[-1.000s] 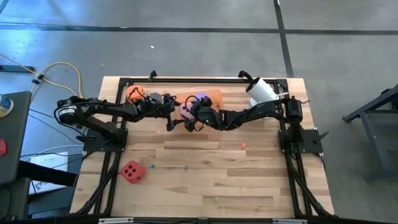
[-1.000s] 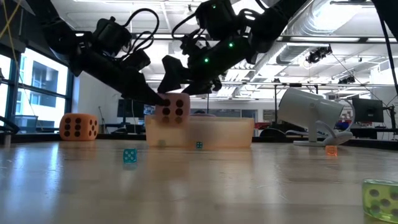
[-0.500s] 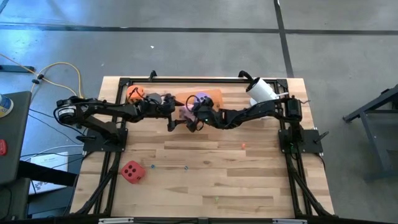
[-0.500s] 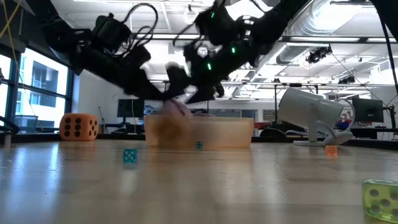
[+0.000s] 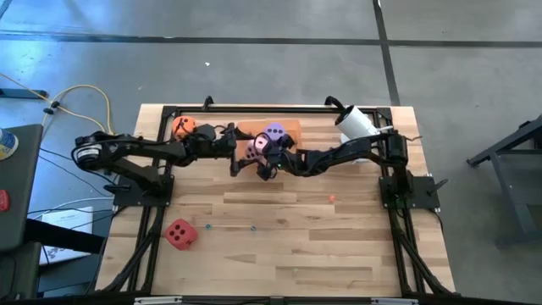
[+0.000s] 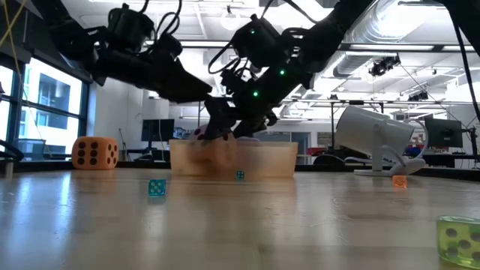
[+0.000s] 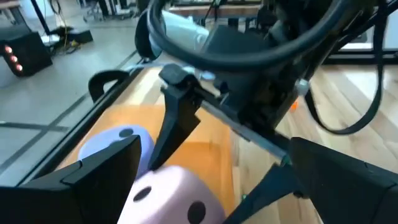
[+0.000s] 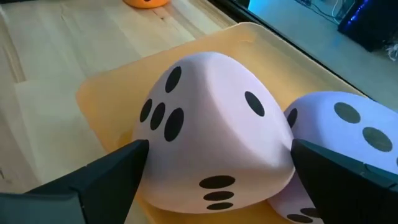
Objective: Pick & Place Dice
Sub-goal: Put the large pink dice in the orange bin, then put the large red dice in the orange bin
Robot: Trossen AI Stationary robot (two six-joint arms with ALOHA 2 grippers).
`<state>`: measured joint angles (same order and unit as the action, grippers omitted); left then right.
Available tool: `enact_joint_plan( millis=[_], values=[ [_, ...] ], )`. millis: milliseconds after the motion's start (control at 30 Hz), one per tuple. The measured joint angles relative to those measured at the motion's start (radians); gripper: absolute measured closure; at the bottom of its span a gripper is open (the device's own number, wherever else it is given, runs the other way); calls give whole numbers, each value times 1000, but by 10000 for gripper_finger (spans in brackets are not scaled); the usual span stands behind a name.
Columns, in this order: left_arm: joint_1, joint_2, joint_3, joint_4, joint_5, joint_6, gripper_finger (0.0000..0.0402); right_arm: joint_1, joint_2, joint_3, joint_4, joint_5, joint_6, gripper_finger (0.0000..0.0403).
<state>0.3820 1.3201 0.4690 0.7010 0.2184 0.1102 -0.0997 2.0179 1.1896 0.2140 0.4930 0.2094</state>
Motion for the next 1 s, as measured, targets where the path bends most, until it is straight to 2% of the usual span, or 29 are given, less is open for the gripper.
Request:
enact_joint_plan(
  millis=[200, 433, 700, 833, 1000],
  values=[
    [0, -50, -2, -1, -4, 5, 2, 9, -60, -2, -20, 20, -26, 10],
    [0, -160, -2, -37, -5, -4, 2, 33, -177, 1, -109, 147, -60, 10],
    [-14, -319, -3, -259, -11, -32, 2, 142, -351, 3, -318, 378, -72, 10],
    [-47, -400, -4, -345, -14, -15, 2, 238, -438, 3, -504, 493, 16, 10],
    [-90, -485, -4, -419, -29, -20, 2, 377, -495, 2, -790, 594, 272, 10]
  ],
)
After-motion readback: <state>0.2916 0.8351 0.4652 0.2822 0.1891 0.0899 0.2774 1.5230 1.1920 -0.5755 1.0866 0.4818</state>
